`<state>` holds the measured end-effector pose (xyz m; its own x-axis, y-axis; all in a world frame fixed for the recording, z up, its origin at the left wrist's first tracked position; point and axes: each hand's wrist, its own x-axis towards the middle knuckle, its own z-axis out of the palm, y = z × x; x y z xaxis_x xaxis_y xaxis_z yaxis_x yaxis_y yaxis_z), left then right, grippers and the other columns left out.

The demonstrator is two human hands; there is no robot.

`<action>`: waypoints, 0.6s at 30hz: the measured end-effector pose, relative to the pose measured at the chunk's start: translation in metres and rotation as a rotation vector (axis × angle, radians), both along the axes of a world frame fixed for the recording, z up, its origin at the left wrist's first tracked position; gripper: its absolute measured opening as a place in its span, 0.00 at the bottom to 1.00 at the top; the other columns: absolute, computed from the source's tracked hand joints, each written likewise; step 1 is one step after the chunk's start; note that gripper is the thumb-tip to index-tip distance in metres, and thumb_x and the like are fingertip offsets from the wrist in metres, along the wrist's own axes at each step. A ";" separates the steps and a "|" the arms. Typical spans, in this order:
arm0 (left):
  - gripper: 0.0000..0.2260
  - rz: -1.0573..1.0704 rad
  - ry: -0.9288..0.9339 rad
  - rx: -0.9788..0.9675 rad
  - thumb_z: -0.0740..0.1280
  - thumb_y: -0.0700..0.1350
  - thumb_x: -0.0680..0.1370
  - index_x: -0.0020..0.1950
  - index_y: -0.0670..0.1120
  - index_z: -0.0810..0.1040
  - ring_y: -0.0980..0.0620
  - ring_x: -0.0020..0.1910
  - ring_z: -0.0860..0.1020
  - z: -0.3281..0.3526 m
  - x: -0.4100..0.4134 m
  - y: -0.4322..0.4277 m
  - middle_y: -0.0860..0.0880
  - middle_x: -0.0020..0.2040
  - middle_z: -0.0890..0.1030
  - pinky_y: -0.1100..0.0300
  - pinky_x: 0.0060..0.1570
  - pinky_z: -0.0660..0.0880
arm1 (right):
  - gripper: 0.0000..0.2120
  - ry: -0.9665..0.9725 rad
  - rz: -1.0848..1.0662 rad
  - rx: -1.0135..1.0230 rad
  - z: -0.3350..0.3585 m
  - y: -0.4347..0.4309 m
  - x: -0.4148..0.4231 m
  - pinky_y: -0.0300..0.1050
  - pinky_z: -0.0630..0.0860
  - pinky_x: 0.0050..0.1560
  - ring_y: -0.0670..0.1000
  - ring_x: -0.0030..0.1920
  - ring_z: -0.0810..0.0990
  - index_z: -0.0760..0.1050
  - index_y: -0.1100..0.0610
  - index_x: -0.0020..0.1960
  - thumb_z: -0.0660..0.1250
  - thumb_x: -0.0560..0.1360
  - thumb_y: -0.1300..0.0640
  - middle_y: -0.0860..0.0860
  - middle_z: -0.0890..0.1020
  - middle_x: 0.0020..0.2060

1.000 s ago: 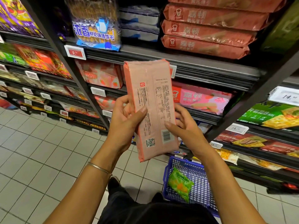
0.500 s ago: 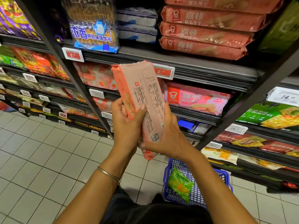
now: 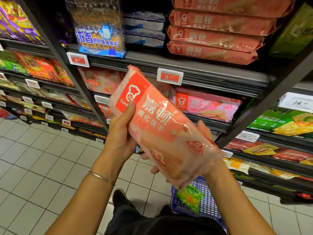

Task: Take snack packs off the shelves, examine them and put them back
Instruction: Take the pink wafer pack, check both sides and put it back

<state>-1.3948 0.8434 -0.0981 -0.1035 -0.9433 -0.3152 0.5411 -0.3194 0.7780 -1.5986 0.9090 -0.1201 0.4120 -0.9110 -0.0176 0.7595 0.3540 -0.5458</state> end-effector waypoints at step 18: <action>0.24 0.186 -0.230 -0.205 0.73 0.50 0.77 0.68 0.47 0.68 0.40 0.66 0.81 0.004 0.003 0.012 0.38 0.67 0.80 0.32 0.63 0.77 | 0.30 0.466 -0.131 0.325 -0.030 -0.013 -0.019 0.45 0.84 0.33 0.58 0.40 0.89 0.87 0.58 0.55 0.65 0.74 0.33 0.64 0.87 0.49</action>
<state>-1.3916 0.8556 -0.0942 0.1278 -0.9853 -0.1130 0.3787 -0.0568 0.9238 -1.6180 0.8962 -0.1503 0.1783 -0.8712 -0.4575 0.5142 0.4789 -0.7115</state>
